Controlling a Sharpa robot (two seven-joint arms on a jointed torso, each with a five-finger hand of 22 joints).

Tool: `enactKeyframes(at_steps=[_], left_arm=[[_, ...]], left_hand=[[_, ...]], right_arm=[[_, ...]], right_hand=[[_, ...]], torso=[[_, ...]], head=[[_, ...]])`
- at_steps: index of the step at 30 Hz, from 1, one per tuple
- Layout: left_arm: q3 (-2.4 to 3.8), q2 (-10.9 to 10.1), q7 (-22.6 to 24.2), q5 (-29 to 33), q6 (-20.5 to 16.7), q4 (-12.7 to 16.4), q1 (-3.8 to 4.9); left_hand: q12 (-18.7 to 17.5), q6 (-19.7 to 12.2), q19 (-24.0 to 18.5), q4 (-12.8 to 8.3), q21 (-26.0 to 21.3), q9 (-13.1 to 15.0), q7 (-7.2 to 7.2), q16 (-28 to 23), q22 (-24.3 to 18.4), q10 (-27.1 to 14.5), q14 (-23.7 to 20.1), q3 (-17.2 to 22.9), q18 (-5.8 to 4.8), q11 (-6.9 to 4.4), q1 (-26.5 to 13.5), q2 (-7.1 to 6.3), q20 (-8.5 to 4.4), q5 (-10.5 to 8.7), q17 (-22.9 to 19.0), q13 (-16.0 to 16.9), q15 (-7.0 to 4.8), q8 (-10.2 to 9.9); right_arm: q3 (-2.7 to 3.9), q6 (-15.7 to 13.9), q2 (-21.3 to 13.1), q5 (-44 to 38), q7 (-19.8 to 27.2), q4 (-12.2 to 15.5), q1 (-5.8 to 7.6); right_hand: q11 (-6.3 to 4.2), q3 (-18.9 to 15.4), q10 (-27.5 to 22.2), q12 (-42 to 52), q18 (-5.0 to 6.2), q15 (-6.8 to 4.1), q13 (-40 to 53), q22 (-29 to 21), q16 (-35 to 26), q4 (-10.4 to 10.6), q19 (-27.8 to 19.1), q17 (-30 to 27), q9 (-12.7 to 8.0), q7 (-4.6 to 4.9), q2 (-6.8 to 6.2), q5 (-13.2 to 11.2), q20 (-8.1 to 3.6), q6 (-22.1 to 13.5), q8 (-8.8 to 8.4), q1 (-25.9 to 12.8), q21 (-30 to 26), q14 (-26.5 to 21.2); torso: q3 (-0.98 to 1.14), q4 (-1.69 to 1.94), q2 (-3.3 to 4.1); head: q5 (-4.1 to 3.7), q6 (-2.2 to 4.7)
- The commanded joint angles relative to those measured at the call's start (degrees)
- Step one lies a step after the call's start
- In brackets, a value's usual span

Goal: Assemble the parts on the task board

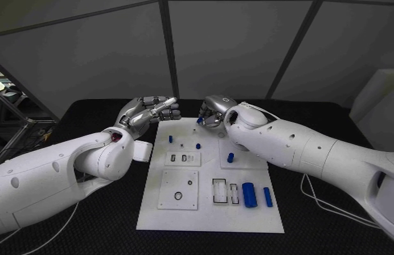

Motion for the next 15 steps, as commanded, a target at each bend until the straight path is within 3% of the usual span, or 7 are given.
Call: enactKeyframes(at_steps=[1, 15], left_arm=[[0.07, 0.1, 0.1, -0.3, 0.7, 0.1, 0.17], [0.07, 0.4, -0.1, -0.3, 0.8, -0.1, 0.31]], left_hand=[[-0.2, 0.4, 0.5, -0.3, 0.2, -0.1, 0.52, -0.3, -0.1, 0.3, -0.2, -0.1, -0.77, 0.00, 0.5, 0.26, -0.05, -0.35, 0.0, 0.0, 0.29, -0.4], [-0.2, 0.4, 0.5, -0.3, 0.2, -0.1, 0.53, -0.3, -0.1, 0.3, -0.2, -0.1, -0.77, 0.00, 0.5, 0.27, -0.04, -0.37, 0.0, 0.0, 0.29, -0.4]], right_arm=[[0.03, 1.3, 0.4, -0.3, -0.6, -0.4, 0.14], [0.03, 2.1, 1.5, -0.3, -0.2, -1.6, 0.15]], right_hand=[[0.18, -0.1, -0.4, -0.2, -0.63, -0.43, -0.1, -0.1, -0.1, 0.4, 0.2, -0.2, 0.6, 0.36, -0.16, 0.3, 0.03, -0.1, 0.02, -0.7, 0.1, 0.3], [0.69, -0.4, -2.3, -0.3, -0.57, -0.08, -0.2, -0.5, -0.3, 1.2, -0.1, -1.0, 0.5, 0.89, -0.98, -0.1, 0.28, -1.7, -0.45, -0.7, 0.0, -0.1]], torso=[[0.04, 0.01, 0.00], [0.01, -0.03, 0.03]], head=[[0.03, -0.15], [0.45, -0.05]])
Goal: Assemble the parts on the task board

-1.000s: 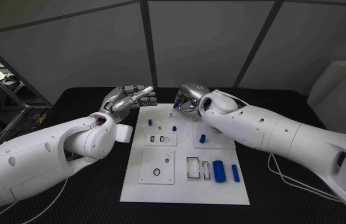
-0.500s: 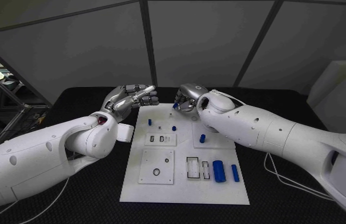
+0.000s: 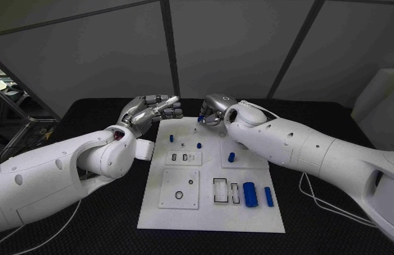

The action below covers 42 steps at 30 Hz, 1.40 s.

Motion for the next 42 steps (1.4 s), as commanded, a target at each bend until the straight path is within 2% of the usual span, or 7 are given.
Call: enactKeyframes(at_steps=[1, 31, 34, 36, 38, 40, 42], left_arm=[[0.07, 0.1, 0.0, -0.3, 0.7, 0.0, 0.13], [0.07, 0.3, -0.2, -0.3, 0.8, -0.7, 0.24], [0.07, 0.2, -0.2, -0.3, 0.7, -0.7, 0.24], [0.07, 0.2, -0.2, -0.3, 0.7, -0.7, 0.25], [0.07, 0.2, -0.2, -0.3, 0.7, -0.7, 0.25], [0.07, 0.2, -0.2, -0.3, 0.7, -0.7, 0.25], [0.07, 0.1, -0.2, -0.3, 0.7, -0.7, 0.25]], left_hand=[[-0.2, 0.4, 0.5, -0.4, 0.3, -0.1, 0.54, -0.3, -0.1, 0.4, -0.2, -0.1, -0.77, 0.01, 0.5, 0.28, -0.04, -0.39, 0.0, 0.0, 0.30, -0.4], [-0.3, 0.3, 0.5, -0.4, 0.2, -0.1, 0.59, -0.4, -0.1, 0.3, -0.2, -0.1, -0.77, 0.03, 0.4, 0.34, -0.04, -0.42, 0.0, 0.0, 0.31, -0.5], [-0.3, 0.3, 0.5, -0.4, 0.2, -0.1, 0.59, -0.4, -0.1, 0.3, -0.2, -0.1, -0.77, 0.03, 0.4, 0.34, -0.04, -0.42, 0.0, 0.0, 0.31, -0.5], [-0.4, 0.3, 0.5, -0.4, 0.2, -0.1, 0.62, -0.5, -0.1, 0.3, -0.2, -0.1, -0.78, 0.07, 0.4, 0.41, -0.02, -0.51, 0.0, 0.0, 0.34, -0.5], [-0.4, 0.3, 0.5, -0.4, 0.2, -0.1, 0.62, -0.5, -0.1, 0.3, -0.2, -0.1, -0.78, 0.07, 0.4, 0.41, -0.02, -0.51, 0.0, 0.0, 0.34, -0.5], [-0.4, 0.3, 0.5, -0.4, 0.2, -0.1, 0.62, -0.5, -0.1, 0.3, -0.2, -0.1, -0.78, 0.07, 0.4, 0.41, -0.02, -0.51, 0.0, 0.0, 0.34, -0.5], [-0.4, 0.3, 0.5, -0.5, 0.2, -0.1, 0.64, -0.5, -0.1, 0.3, -0.2, -0.1, -0.78, 0.09, 0.4, 0.42, -0.01, -0.55, 0.0, 0.0, 0.36, -0.6]], right_arm=[[-0.10, 1.4, 0.3, -0.3, 0.3, 0.1, -0.07], [-0.10, 1.4, 0.3, -0.2, 0.8, 0.5, -0.06], [-0.10, 0.9, 0.4, 0.2, 0.8, 0.3, -0.05], [-0.10, 0.3, 0.4, 0.5, 0.9, 0.1, -0.04], [-0.10, -0.7, 0.4, 0.7, 1.2, 0.0, -0.03], [-0.10, -1.7, 0.3, 1.0, 1.5, 0.1, -0.03], [-0.10, -2.4, 0.1, 1.2, 1.8, 0.3, -0.02]], right_hand=[[0.05, 0.0, -0.4, -0.3, -0.57, -0.09, -0.1, 0.0, -0.3, 0.3, -0.1, 0.0, -0.1, 0.06, -0.39, -0.1, 0.28, -0.3, -0.18, -0.1, 0.0, -0.1], [0.61, -0.2, -2.0, -0.3, -0.35, 0.37, -0.1, -1.1, -0.7, 0.8, -0.8, -1.1, -0.3, 0.75, -1.11, -0.2, 0.67, -2.0, -0.23, 0.1, -0.5, -0.4], [1.98, -1.0, -6.5, -0.4, 0.80, 1.57, -0.3, -7.3, -4.5, 0.8, -4.8, -7.1, -1.8, 2.55, -2.52, -0.8, 1.43, -7.4, -0.11, 0.4, -3.5, -2.4], [3.33, -3.3, -12.6, -0.2, 2.19, 2.63, -0.2, -15.1, -9.9, 1.1, -9.9, -14.3, -3.0, 3.83, -3.46, -5.1, 2.64, -14.7, -0.24, 1.4, -7.7, -5.1], [3.95, -9.1, -16.8, 0.1, 3.53, 3.32, -0.1, -21.0, -14.1, 3.9, -13.4, -19.8, -3.3, 3.94, -4.92, -6.1, 3.33, -24.3, -0.41, 3.9, -11.4, -6.6], [4.07, -13.0, -18.0, 0.0, 3.88, 3.57, -0.2, -23.2, -15.7, 7.0, -14.3, -21.8, -3.4, 3.45, -6.42, -6.2, 3.43, -26.5, -0.62, 6.2, -12.9, -6.9], [4.09, -13.8, -17.9, 0.1, 3.76, 3.33, -0.1, -23.3, -15.8, 8.5, -14.1, -22.0, -3.3, 3.70, -6.46, -6.4, 3.56, -25.5, -0.38, 7.3, -13.1, -6.7]], torso=[[-0.02, 0.02, 0.02], [-0.02, -0.07, 0.09], [-0.03, -0.10, 0.11], [-0.03, -0.11, 0.10], [-0.03, -0.09, 0.11], [-0.02, -0.03, 0.12], [0.00, -0.05, 0.14]], head=[[0.08, 0.18], [0.55, 0.17], [0.55, 0.20], [0.53, 0.31], [0.49, 0.34], [0.50, 0.42], [0.54, 0.41]])
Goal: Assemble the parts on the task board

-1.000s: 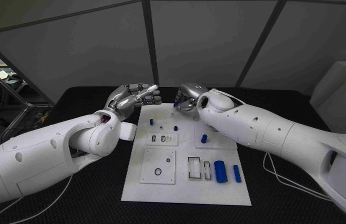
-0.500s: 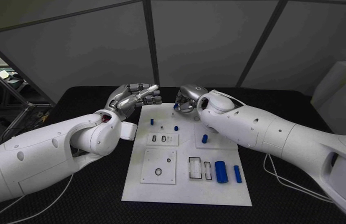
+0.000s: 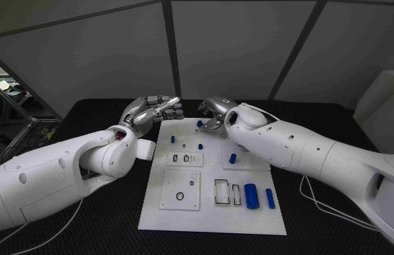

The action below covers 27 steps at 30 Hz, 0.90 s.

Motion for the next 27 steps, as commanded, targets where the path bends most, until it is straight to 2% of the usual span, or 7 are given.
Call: enactKeyframes(at_steps=[1, 6, 12, 18, 21, 23, 27], left_arm=[[0.07, -0.1, 0.2, -0.3, 0.6, 0.0, 0.12], [0.06, -0.4, 0.2, -0.3, 0.6, 0.0, 0.12], [0.05, -1.0, 0.2, -0.3, 0.6, 0.0, 0.12], [0.01, -1.4, 0.2, -0.3, 0.7, -0.2, 0.10], [-0.01, -1.5, 0.2, -0.3, 0.7, -0.3, 0.09], [-0.02, -1.5, 0.2, -0.3, 0.7, -0.4, 0.09], [-0.03, -1.3, 0.2, -0.3, 0.8, -0.5, 0.08]], left_hand=[[-0.4, 0.2, 0.5, -0.3, 0.2, -0.1, 0.65, -0.3, -0.1, 0.3, -0.3, 0.0, -0.79, 0.10, 0.2, 0.20, -0.01, -0.33, 0.0, -0.1, 0.36, -0.4], [-0.4, 0.2, 0.5, -0.3, 0.2, -0.1, 0.65, -0.3, -0.1, 0.3, -0.3, 0.0, -0.79, 0.10, 0.2, 0.20, -0.01, -0.33, 0.0, -0.1, 0.36, -0.4], [-0.4, 0.2, 0.5, -0.4, 0.2, -0.1, 0.65, -0.3, -0.1, 0.3, -0.3, 0.0, -0.79, 0.11, 0.2, 0.20, 0.00, -0.34, 0.0, -0.1, 0.37, -0.4], [-0.5, 0.2, 0.5, -0.4, 0.2, -0.1, 0.65, -0.3, -0.1, 0.3, -0.3, 0.0, -0.79, 0.11, 0.2, 0.21, 0.00, -0.35, 0.0, -0.1, 0.38, -0.4], [-0.5, 0.2, 0.5, -0.4, 0.2, -0.1, 0.65, -0.3, -0.1, 0.3, -0.3, 0.0, -0.79, 0.11, 0.2, 0.21, 0.00, -0.35, 0.0, -0.1, 0.38, -0.4], [-0.5, 0.2, 0.5, -0.4, 0.2, -0.1, 0.65, -0.3, -0.1, 0.3, -0.3, 0.0, -0.79, 0.11, 0.2, 0.21, 0.00, -0.35, 0.0, -0.1, 0.38, -0.4], [-0.5, 0.2, 0.5, -0.4, 0.2, -0.1, 0.65, -0.3, -0.1, 0.3, -0.3, 0.0, -0.79, 0.11, 0.2, 0.21, 0.00, -0.35, 0.0, -0.1, 0.38, -0.4]], right_arm=[[0.01, -3.3, -0.4, 0.9, 1.3, 0.6, 0.17], [0.02, -6.0, -4.3, 3.1, 1.7, 5.0, 0.16], [0.07, -6.6, -12.6, 7.3, 0.4, 13.5, 0.14], [0.46, -3.3, -20.0, 13.3, -2.5, 20.3, 0.13], [0.63, -0.9, -22.6, 15.2, -4.5, 22.2, 0.13], [0.69, 0.8, -23.5, 15.9, -5.9, 22.5, 0.13], [0.75, 3.1, -23.7, 16.6, -7.9, 21.5, 0.13]], right_hand=[[0.00, -1.5, 0.0, 0.3, 0.46, -0.29, 0.1, -0.1, 0.0, 2.4, 0.3, 0.0, 0.3, 0.38, 0.20, -0.1, 0.08, 2.0, 0.38, 2.1, -0.3, 0.2], [-0.53, -1.1, 4.6, 2.2, -0.66, -0.66, 0.5, 5.7, 4.2, 3.7, 4.8, 5.5, 1.3, 0.50, 1.97, 1.1, -0.27, 12.1, 2.51, 4.1, 2.9, 3.2], [-2.93, -0.7, 14.6, 6.1, -2.46, -2.40, 2.1, 15.6, 11.0, 3.6, 10.9, 14.6, 1.2, -1.46, 2.96, 2.3, -1.67, 15.6, 2.76, 3.4, 8.4, 6.2], [-6.59, -2.1, 29.0, 14.9, -4.29, -5.59, 7.9, 25.3, 18.4, 4.6, 16.4, 25.3, 1.2, -4.27, 0.65, 2.2, -4.77, 16.9, 2.25, 1.5, 13.3, 8.1], [-6.97, -3.6, 31.9, 43.4, -5.58, -6.14, 37.2, 31.8, 27.3, 5.8, 19.8, 39.3, 1.3, -5.45, -0.26, 2.6, -5.93, 16.9, 1.16, 1.1, 16.5, 9.7], [-6.09, -4.0, 30.3, 61.9, -6.06, -5.94, 57.3, 34.5, 30.1, 7.5, 21.1, 44.0, 1.5, -4.79, -0.12, 2.7, -5.58, 16.8, 0.49, 1.0, 17.7, 9.7], [-6.23, -4.4, 31.3, 73.6, -6.57, -5.27, 71.0, 37.0, 31.9, 9.1, 22.4, 47.4, 1.6, -3.81, -0.39, 2.8, -4.75, 15.9, 0.39, 1.2, 18.8, 10.0]], torso=[[0.02, 0.01, 0.02], [0.10, -0.22, -0.08], [0.33, -0.92, -0.36], [0.66, -1.64, -0.63], [0.82, -1.81, -0.71], [0.79, -1.79, -0.72], [0.81, -1.84, -0.64]], head=[[0.06, 0.00], [0.23, 0.03], [0.20, 0.22], [0.21, 0.22], [0.12, 0.28], [0.00, 0.29], [-0.12, 0.33]])
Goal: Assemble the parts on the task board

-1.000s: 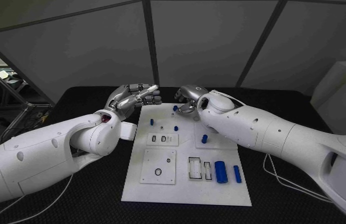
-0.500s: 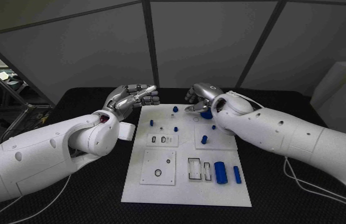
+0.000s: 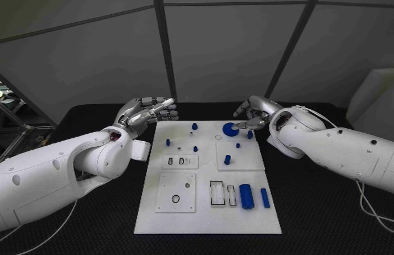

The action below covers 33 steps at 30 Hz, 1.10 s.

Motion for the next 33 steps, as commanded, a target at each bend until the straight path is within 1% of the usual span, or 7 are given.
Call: enactKeyframes(at_steps=[1, 4, 10, 12, 15, 27, 33], left_arm=[[0.03, 0.2, 0.2, -0.3, 0.7, -0.1, 0.07], [0.02, 0.3, 0.2, -0.3, 0.8, -0.2, 0.07], [0.01, 0.5, 0.2, -0.3, 0.9, -0.5, 0.06], [0.01, 0.5, 0.2, -0.3, 0.9, -0.6, 0.05], [0.01, 0.6, 0.2, -0.3, 0.9, -0.7, 0.05], [0.00, 0.8, 0.2, -0.3, 1.0, -0.8, 0.05], [0.00, 0.9, 0.1, -0.3, 1.1, -0.9, 0.05]], left_hand=[[-0.2, 0.2, 0.5, -0.4, 0.2, -0.1, 0.65, -0.3, -0.1, 0.3, -0.1, 0.0, -0.79, 0.11, 0.2, 0.21, 0.00, -0.36, 0.0, -0.1, 0.17, -0.4], [-0.2, 0.2, 0.5, -0.4, 0.2, -0.1, 0.65, -0.3, -0.1, 0.3, -0.1, 0.0, -0.79, 0.11, 0.2, 0.21, 0.00, -0.36, 0.0, -0.1, 0.17, -0.4], [-0.2, 0.2, 0.5, -0.4, 0.2, -0.1, 0.65, -0.3, -0.1, 0.3, -0.1, 0.0, -0.79, 0.11, 0.2, 0.21, 0.00, -0.36, 0.0, -0.1, 0.17, -0.4], [-0.2, 0.2, 0.5, -0.4, 0.2, -0.1, 0.65, -0.3, -0.1, 0.3, -0.1, 0.0, -0.79, 0.11, 0.2, 0.21, 0.00, -0.36, 0.0, -0.1, 0.17, -0.4], [-0.2, 0.2, 0.5, -0.4, 0.2, -0.1, 0.65, -0.3, -0.1, 0.3, -0.1, 0.0, -0.79, 0.11, 0.2, 0.21, 0.00, -0.36, 0.0, -0.1, 0.17, -0.4], [-0.2, 0.2, 0.5, -0.4, 0.2, -0.1, 0.65, -0.3, -0.1, 0.3, -0.1, 0.0, -0.79, 0.11, 0.2, 0.21, 0.00, -0.36, 0.0, -0.1, 0.17, -0.4], [-0.2, 0.2, 0.5, -0.4, 0.2, -0.1, 0.65, -0.3, -0.1, 0.3, -0.1, 0.0, -0.79, 0.11, 0.2, 0.21, 0.00, -0.36, 0.0, -0.1, 0.17, -0.4]], right_arm=[[0.09, 4.8, 0.5, 3.3, -4.2, -0.9, 0.12], [0.10, 5.3, 1.3, 3.4, -5.0, -1.9, 0.12], [0.12, 5.6, 3.1, 3.2, -6.0, -4.1, 0.12], [0.12, 5.6, 3.8, 3.1, -6.2, -4.8, 0.12], [0.12, 5.9, 4.6, 3.0, -6.2, -5.8, 0.12], [0.11, 7.8, 6.6, 2.3, -6.6, -7.8, 0.12], [0.11, 8.9, 6.9, 1.2, -6.9, -8.1, 0.11]], right_hand=[[0.01, -0.3, 1.2, 4.8, -0.75, 0.58, 5.7, 10.5, 0.9, 0.9, 3.3, 2.0, 0.0, 0.46, -0.48, 0.4, 0.75, -0.9, -0.07, 0.2, 0.5, 3.5], [0.30, -0.4, 1.7, 6.6, -0.91, 0.76, 7.9, 11.3, 1.5, 1.5, 3.8, 3.2, 0.0, 0.66, -0.86, 0.6, 0.99, -1.6, -0.11, 0.5, 0.8, 3.7], [0.61, -0.4, 2.2, 8.1, -1.09, 1.06, 9.7, 12.1, 2.0, 2.5, 4.2, 4.3, -0.1, 0.97, -1.18, 1.3, 1.23, -2.8, -0.14, 0.9, 1.1, 3.8], [0.67, -0.3, 2.3, 8.5, -1.14, 1.13, 10.2, 12.4, 2.1, 2.9, 4.4, 4.5, -0.1, 1.02, -1.17, 3.3, 1.32, -2.9, -0.08, 1.1, 1.2, 3.9], [0.69, -0.3, 2.6, 9.0, -1.21, 1.16, 10.8, 12.7, 2.2, 3.1, 4.6, 4.7, 0.0, 1.04, -1.08, 4.1, 1.37, -2.9, -0.03, 1.2, 1.3, 3.9], [0.63, 0.2, 3.4, 10.6, -1.42, 1.15, 12.8, 13.7, 2.7, 3.2, 5.2, 5.7, 0.2, 0.93, -0.34, 4.6, 1.40, -2.0, 0.25, 1.7, 1.7, 4.1], [0.61, 0.5, 4.8, 12.9, -1.73, 1.15, 15.5, 15.1, 3.4, 2.8, 6.0, 7.3, 0.5, 0.88, 0.11, 4.9, 1.38, -1.5, 0.25, 2.0, 2.2, 4.4]], torso=[[0.05, -0.08, 0.08], [0.00, 0.11, 0.13], [-0.09, 0.23, 0.15], [-0.11, 0.15, 0.13], [-0.10, 0.08, 0.13], [-0.06, 0.05, 0.03], [-0.04, 0.01, 0.04]], head=[[-0.12, 0.03], [-0.23, -0.02], [-0.34, -0.23], [-0.28, -0.32], [-0.17, -0.44], [-0.10, -0.77], [-0.19, -0.66]])
